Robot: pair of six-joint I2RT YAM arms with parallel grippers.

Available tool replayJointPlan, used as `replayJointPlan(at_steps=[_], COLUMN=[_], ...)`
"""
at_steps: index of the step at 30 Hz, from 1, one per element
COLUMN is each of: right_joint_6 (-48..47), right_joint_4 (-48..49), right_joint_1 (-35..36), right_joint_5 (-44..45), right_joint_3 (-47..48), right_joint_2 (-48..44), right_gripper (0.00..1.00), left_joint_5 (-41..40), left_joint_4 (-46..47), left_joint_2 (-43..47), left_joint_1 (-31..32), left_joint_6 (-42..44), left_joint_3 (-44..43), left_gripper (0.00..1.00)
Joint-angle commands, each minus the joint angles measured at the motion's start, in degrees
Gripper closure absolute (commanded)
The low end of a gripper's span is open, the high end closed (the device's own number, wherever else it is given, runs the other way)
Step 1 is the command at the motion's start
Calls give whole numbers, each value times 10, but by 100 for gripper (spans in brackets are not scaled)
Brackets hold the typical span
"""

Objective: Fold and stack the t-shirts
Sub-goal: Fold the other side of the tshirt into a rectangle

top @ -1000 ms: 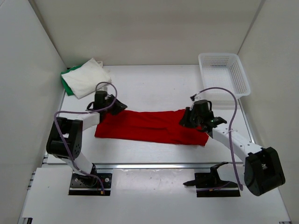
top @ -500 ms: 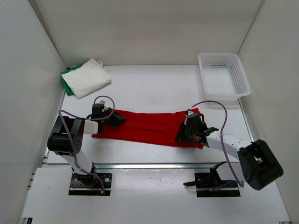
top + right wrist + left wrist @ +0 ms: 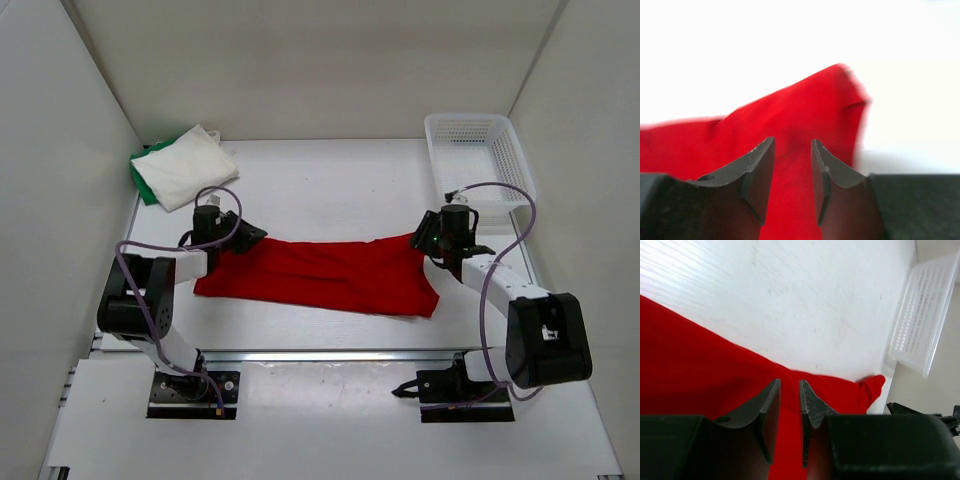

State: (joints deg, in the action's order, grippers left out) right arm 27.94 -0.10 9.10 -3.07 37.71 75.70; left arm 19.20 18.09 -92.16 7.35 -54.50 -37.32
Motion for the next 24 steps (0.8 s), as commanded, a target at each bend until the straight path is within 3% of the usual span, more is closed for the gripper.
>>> replayJointPlan(at_steps=[1, 10, 16, 24], right_joint_6=[-16, 10, 26, 35], right_joint_4=[72, 148, 172, 149], right_joint_1=[-30, -82, -90, -121], right_joint_5=[54, -57, -68, -37], right_joint_3=[-5, 12, -11, -20], right_joint_2=[36, 127, 125, 100], right_gripper=[67, 72, 100, 100], left_joint_5=[14, 22, 36, 44], left_joint_4=[-5, -2, 3, 17], left_joint_2=[-21, -71, -87, -92], left_joint_1=[-33, -94, -124, -160], left_joint_6=[4, -2, -16, -40], left_joint_3=[-16, -28, -31, -10], left_gripper=[68, 70, 70, 71])
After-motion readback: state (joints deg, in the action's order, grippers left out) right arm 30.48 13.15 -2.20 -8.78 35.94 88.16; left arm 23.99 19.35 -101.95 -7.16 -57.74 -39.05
